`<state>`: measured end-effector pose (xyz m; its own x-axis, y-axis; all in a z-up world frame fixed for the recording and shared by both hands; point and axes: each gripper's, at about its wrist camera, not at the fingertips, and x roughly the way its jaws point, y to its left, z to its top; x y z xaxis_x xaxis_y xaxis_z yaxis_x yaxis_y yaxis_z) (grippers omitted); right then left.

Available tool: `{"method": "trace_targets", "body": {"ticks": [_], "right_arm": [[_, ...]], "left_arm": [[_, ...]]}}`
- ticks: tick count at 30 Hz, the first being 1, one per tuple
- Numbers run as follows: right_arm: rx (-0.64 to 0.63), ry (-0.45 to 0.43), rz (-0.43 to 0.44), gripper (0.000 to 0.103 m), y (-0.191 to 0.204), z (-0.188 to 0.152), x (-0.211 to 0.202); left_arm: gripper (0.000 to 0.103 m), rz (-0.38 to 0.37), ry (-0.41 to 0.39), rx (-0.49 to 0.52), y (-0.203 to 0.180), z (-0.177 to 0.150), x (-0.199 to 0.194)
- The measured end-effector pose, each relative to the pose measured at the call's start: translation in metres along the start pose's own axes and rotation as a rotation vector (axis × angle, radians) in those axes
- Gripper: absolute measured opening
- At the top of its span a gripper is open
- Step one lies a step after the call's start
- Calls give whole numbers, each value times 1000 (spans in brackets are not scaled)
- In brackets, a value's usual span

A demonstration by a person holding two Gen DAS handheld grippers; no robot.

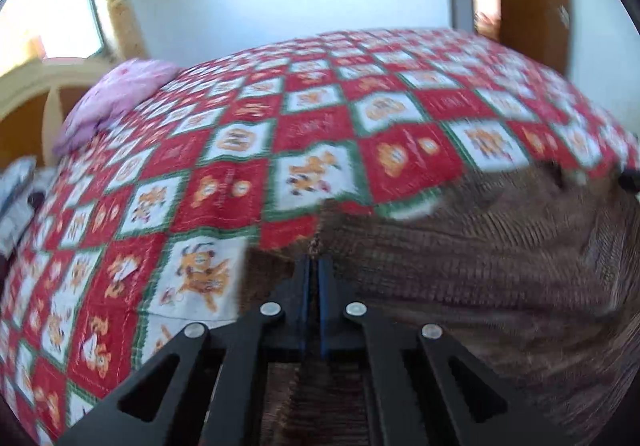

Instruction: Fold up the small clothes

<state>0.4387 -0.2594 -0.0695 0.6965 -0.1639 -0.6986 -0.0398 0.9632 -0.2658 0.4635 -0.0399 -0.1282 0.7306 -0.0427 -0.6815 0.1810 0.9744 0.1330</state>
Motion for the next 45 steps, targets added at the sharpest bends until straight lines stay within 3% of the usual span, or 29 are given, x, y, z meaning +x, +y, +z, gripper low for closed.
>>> {"method": "trace_targets", "body": {"ticks": [4,9,14,16,18,19,20,26,29,35,39,42,45], "right_arm": [[41,24,-9,2,-7,0,10],[34,100,-62,2,-1,-9,37],[168,73,-3,4,-31,-9,22],[222,52,16,20,-47,-13,10],[292,37,51,29,-72,-23,-5],[318,40,65,29,-81,-28,-8],[330,46,69,29,-85,-31,-10],[354,114,199,29,-81,-50,-12],[364,137,250,29,-72,-72,-36],[305,223,322,29,-54,-135,-83],[299,251,329,29,-41,-162,-92],[331,238,343,5,-40,-166,-96],[306,188,302,5,-38,-160,-122]], "left_arm": [[5,-2,-22,-111,21,4,-2],[5,23,-23,-128,19,2,7],[12,72,85,-95,14,0,29],[14,71,70,-88,13,0,23],[20,62,51,-95,15,-2,13],[34,56,45,-111,18,-5,6],[47,56,40,-126,20,-6,2],[58,38,4,-190,28,-23,-25],[58,75,55,-151,22,-32,-20],[58,25,51,-181,43,-61,-51],[61,-5,62,-172,46,-86,-66],[68,35,53,-130,39,-99,-70],[71,48,66,-129,39,-98,-67]]}}
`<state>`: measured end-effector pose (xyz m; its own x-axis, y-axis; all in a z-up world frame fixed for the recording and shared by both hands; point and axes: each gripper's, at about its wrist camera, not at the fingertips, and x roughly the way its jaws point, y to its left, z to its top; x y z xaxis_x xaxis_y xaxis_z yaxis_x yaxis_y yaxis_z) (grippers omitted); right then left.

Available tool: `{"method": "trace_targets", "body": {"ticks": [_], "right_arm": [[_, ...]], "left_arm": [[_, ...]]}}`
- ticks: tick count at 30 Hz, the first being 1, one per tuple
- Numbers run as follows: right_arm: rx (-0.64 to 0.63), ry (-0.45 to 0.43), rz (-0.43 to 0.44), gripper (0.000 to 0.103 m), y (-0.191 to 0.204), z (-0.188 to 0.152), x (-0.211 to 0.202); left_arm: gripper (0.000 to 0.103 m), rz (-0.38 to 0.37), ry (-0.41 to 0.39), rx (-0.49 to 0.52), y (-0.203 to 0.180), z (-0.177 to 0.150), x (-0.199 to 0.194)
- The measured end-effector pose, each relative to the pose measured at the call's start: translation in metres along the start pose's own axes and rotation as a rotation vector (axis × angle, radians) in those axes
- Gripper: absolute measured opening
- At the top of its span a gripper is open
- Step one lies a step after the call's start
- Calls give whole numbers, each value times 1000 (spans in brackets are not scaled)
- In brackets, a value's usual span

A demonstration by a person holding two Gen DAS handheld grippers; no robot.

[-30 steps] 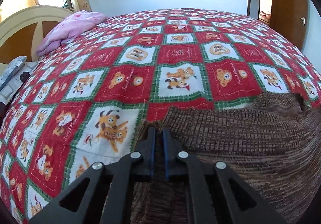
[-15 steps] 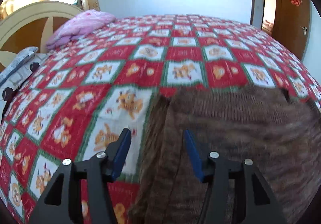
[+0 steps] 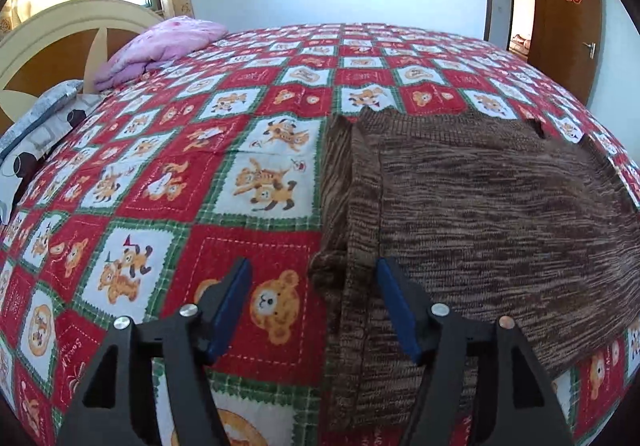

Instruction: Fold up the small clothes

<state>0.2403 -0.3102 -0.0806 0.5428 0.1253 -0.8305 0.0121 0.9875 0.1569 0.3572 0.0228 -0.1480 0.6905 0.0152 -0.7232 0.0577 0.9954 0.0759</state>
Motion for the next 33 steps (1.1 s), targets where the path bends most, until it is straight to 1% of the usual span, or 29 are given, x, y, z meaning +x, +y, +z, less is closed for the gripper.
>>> {"method": "trace_targets", "body": {"ticks": [3,5,7,9,10,12,13,14,15,17,18,19,22,24,25,27,29,30,31,33], "right_arm": [[0,-3,-8,5,4,-11,-17],[-20,23,-52,5,4,-20,-9],[-42,58,-107,5,2,-29,7],[-37,24,-108,5,0,-29,7],[-41,16,-116,9,0,-29,5],[-26,-10,-134,11,1,-25,0],[-21,-12,-132,11,2,-25,1],[-16,-8,-130,11,1,-23,2],[-11,-10,-138,11,0,-22,3],[3,-15,-139,11,-1,-23,4],[11,-14,-136,11,-2,-23,6],[18,-18,-138,11,-2,-23,6],[29,-30,-141,11,-1,-25,5],[35,-39,-143,12,-2,-25,4],[37,-40,-143,18,-3,-25,4],[43,-39,-147,26,-5,-26,5],[47,-42,-145,27,-5,-28,7],[49,-48,-148,27,-5,-29,7],[50,-53,-151,27,-4,-29,6],[52,-57,-154,27,-3,-30,7]], "left_arm": [[75,13,3,-9,3,-4,1],[76,-1,20,-11,5,-8,4],[77,-14,23,-26,8,-9,5],[77,-20,23,-27,8,-10,4],[76,-25,22,-24,7,-12,2],[70,-50,21,-12,6,-16,-1],[63,-71,16,-9,7,-19,-4],[52,-89,13,-4,8,-22,-7],[46,-120,8,1,9,-25,-10],[29,-154,-4,7,10,-30,-15],[24,-172,-6,13,9,-31,-16],[16,-192,-8,19,9,-33,-18],[7,-179,-24,37,5,-34,-22],[6,-177,-27,38,4,-34,-23],[6,-186,-26,36,5,-36,-24],[8,-208,-25,25,9,-36,-25],[16,-206,-12,6,11,-35,-23],[18,-221,-6,1,11,-35,-23],[23,-231,-6,-1,11,-35,-23],[24,-232,-9,8,9,-35,-22]]}}
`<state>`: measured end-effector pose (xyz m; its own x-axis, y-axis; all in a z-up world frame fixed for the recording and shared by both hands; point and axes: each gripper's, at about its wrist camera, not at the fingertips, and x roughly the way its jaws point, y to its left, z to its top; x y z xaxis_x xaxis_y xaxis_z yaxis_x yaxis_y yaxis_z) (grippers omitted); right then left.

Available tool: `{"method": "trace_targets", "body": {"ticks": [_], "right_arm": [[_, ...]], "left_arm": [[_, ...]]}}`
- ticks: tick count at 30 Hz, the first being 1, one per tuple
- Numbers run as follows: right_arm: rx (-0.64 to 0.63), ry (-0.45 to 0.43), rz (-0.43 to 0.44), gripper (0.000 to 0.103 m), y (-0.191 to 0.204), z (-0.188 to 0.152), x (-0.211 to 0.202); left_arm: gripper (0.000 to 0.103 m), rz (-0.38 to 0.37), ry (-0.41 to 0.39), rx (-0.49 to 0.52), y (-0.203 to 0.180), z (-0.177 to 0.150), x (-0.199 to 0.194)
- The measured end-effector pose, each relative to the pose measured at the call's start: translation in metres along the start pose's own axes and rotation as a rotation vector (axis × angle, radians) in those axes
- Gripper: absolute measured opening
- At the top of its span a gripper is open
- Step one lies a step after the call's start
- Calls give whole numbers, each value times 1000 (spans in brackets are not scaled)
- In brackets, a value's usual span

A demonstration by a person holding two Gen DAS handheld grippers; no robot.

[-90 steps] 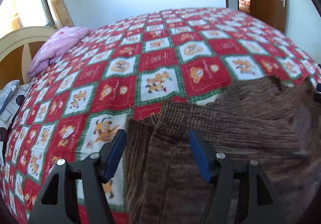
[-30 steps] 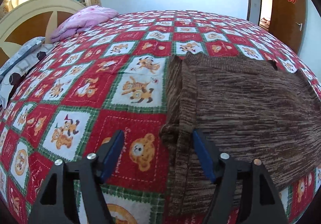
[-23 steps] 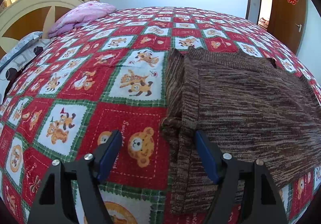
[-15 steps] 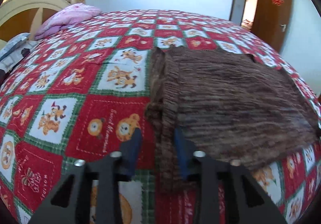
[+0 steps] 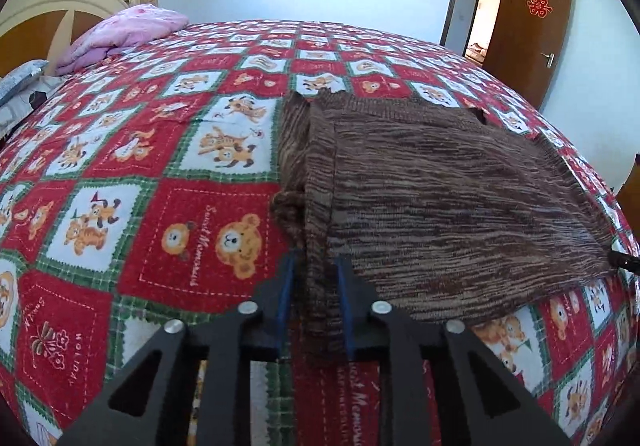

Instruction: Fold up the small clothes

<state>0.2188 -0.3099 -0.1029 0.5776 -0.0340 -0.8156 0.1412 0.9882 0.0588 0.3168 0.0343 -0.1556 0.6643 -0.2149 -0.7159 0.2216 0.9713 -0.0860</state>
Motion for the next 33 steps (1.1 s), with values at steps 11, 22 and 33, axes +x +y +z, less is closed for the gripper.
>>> {"method": "trace_targets", "body": {"ticks": [11,22,33], "right_arm": [[-20,-4,-9,27,0,-7,-8],[-193,-53,20,39,52,17,-8],[-289,-67,17,39,126,38,8]], "left_arm": [[5,-60,-16,-27,8,-8,-20],[5,-47,-40,-23,9,-16,-26],[57,40,-34,-25,8,-23,-25]]}}
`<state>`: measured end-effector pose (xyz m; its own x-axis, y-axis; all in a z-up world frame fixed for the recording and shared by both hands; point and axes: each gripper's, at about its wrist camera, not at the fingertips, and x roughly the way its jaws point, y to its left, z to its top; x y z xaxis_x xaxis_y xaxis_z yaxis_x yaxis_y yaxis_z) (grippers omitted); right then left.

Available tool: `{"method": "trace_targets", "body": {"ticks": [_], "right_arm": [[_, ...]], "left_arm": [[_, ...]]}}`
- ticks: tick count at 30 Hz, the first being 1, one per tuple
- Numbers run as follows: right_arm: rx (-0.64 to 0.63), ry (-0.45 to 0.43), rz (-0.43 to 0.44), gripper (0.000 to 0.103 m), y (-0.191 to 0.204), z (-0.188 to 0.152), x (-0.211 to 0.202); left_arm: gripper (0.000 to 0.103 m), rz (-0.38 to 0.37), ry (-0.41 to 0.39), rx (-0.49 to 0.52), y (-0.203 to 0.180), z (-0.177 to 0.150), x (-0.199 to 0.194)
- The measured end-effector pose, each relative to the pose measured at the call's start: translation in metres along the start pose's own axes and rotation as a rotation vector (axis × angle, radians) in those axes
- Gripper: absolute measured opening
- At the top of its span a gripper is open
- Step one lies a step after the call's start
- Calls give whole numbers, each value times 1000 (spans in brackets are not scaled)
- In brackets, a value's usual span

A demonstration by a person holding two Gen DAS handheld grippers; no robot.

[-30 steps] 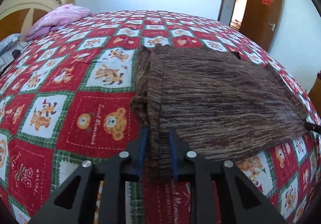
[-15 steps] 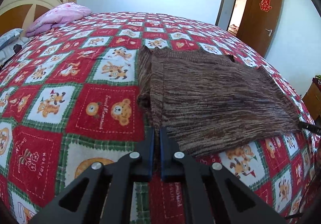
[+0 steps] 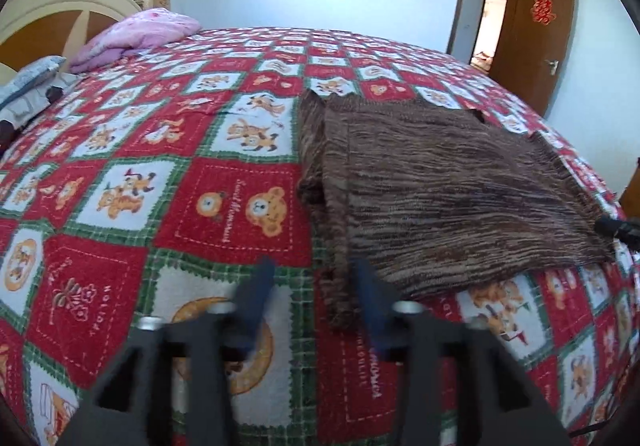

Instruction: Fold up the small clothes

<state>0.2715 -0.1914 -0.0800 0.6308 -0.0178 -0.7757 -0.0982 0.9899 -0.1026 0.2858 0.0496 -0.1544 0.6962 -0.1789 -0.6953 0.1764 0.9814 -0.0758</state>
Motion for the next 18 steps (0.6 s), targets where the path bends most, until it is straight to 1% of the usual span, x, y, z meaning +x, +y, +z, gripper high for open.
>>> {"method": "trace_targets", "body": {"ticks": [1,2,4,5,7,8,9,11,12,14,16,18], "right_arm": [[-17,-11,21,39,11,5,0],[-45,-24,69,39,29,13,5],[-74,-17,119,39,51,20,18],[-94,-3,121,39,63,20,27],[-136,81,118,39,83,12,47],[-142,112,109,39,90,1,53],[-154,81,80,39,95,-8,48],[-163,96,85,39,98,-21,40],[-164,116,101,40,97,-25,36],[-184,135,106,40,97,-23,33],[-169,117,118,40,99,-16,29],[-127,28,151,40,105,0,20]], "left_arm": [[58,1,1,-3,0,0,1],[58,5,3,2,-1,-1,2],[59,12,-4,12,-1,-3,2],[59,12,-7,10,-1,-3,2],[61,8,-10,-6,3,-4,1],[61,5,-12,-23,6,-4,0],[61,-1,-14,-41,10,-4,0],[63,-11,-19,-67,15,-5,-2],[64,-19,-24,-80,17,-6,-3],[67,-30,-32,-87,18,-8,-3],[72,-33,-33,-74,15,-8,-2],[74,-18,-34,-51,10,-8,-1]]}}
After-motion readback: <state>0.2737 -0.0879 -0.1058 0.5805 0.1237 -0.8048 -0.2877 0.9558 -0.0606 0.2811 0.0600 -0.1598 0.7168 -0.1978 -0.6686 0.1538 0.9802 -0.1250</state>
